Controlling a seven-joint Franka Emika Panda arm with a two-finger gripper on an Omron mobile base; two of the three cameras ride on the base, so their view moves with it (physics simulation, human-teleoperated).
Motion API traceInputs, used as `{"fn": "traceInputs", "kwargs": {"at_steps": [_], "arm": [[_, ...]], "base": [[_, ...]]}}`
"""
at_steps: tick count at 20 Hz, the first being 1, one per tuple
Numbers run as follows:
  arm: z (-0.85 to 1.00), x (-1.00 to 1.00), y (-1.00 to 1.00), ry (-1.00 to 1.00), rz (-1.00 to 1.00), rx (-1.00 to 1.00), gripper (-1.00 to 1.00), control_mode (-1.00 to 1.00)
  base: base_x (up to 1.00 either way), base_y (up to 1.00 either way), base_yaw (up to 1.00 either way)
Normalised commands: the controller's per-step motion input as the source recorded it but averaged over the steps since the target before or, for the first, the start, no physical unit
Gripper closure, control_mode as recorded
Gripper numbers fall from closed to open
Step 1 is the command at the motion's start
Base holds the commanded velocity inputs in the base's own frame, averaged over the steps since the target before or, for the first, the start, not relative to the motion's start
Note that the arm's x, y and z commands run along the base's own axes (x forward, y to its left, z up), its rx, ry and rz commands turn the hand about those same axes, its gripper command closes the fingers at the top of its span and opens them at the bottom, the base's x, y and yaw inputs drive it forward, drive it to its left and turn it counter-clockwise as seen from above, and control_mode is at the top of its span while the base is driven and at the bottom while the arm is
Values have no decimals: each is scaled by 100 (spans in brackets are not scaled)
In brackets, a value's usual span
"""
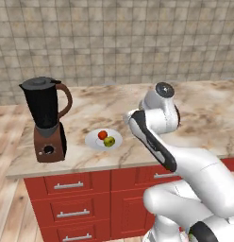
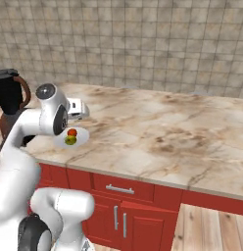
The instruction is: Pick the pear and apple from the fridge and place them on the plate next to the blender to make a fruit smoothie.
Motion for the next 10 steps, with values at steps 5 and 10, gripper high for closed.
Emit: {"fn": "traceInputs", "kwargs": {"at_steps": [5, 10], "arm": [[100, -100, -52, -19, 0, 0, -100, -100], [100, -100, -63, -8, -6, 0, -100, -100]], "base": [[0, 0, 0], [0, 0, 0]]}}
